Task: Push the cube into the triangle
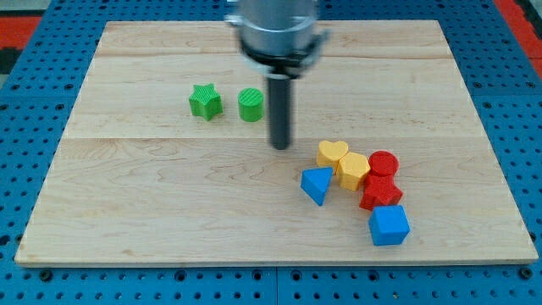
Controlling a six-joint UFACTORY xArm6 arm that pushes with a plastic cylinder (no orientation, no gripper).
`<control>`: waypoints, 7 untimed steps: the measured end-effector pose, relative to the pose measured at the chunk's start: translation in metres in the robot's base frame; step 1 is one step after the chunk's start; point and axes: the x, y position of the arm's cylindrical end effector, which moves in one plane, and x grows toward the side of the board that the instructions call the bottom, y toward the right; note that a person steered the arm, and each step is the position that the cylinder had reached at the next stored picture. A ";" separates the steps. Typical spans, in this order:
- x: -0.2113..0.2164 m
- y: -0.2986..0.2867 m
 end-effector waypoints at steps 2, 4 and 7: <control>0.002 0.134; 0.076 0.246; 0.165 0.199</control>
